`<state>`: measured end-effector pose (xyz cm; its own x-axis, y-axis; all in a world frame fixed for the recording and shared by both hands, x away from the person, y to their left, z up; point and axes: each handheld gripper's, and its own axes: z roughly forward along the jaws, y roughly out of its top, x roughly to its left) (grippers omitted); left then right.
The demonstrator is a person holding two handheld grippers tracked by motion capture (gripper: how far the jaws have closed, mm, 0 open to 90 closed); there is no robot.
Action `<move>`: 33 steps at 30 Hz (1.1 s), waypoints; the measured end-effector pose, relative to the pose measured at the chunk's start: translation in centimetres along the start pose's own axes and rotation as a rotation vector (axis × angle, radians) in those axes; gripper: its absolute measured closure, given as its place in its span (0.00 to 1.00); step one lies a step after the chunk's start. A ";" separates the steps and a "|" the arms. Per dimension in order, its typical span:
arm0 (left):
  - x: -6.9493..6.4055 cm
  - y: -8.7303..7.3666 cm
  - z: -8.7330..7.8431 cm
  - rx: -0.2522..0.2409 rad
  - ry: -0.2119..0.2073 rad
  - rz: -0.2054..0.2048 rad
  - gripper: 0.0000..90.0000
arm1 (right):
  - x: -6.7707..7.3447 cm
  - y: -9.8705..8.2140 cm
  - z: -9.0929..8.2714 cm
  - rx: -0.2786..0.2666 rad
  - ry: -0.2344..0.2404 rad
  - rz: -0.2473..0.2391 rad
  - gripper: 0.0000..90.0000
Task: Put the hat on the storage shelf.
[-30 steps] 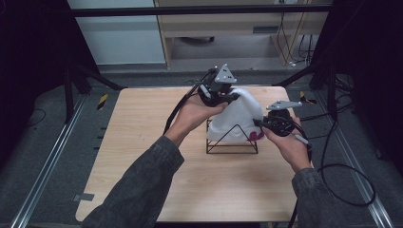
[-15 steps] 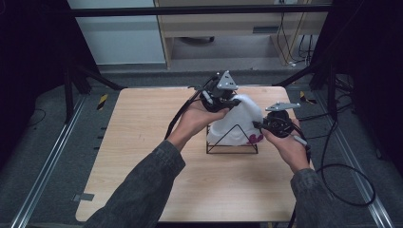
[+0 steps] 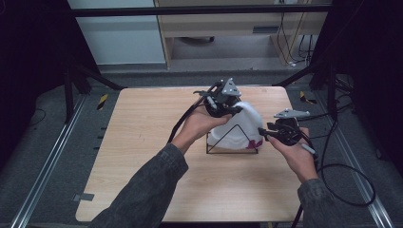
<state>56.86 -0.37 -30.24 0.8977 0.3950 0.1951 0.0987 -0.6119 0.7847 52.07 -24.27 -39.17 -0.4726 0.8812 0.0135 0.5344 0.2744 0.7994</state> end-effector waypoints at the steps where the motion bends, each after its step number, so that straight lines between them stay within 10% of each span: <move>1: 0.0 -0.1 0.0 -0.005 -0.004 0.003 0.85 | -0.1 0.0 -0.3 -0.009 -0.008 0.007 0.60; 17: -0.7 -2.6 -4.7 -0.034 0.018 -0.079 0.25 | 2.0 -0.8 -3.3 -0.084 -0.112 0.023 0.19; 24: -1.8 -5.5 -8.3 -0.036 0.054 -0.088 0.06 | 5.3 -2.2 -5.7 -0.126 -0.053 -0.055 0.10; 33: -3.2 -12.7 -11.8 0.027 0.081 -0.106 0.04 | 10.3 -3.6 -4.1 -0.050 0.049 -0.196 0.14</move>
<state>47.67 14.17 -33.89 0.8440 0.5119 0.1602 0.2036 -0.5820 0.7873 42.44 -17.71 -39.44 -0.5981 0.7927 -0.1176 0.3936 0.4184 0.8186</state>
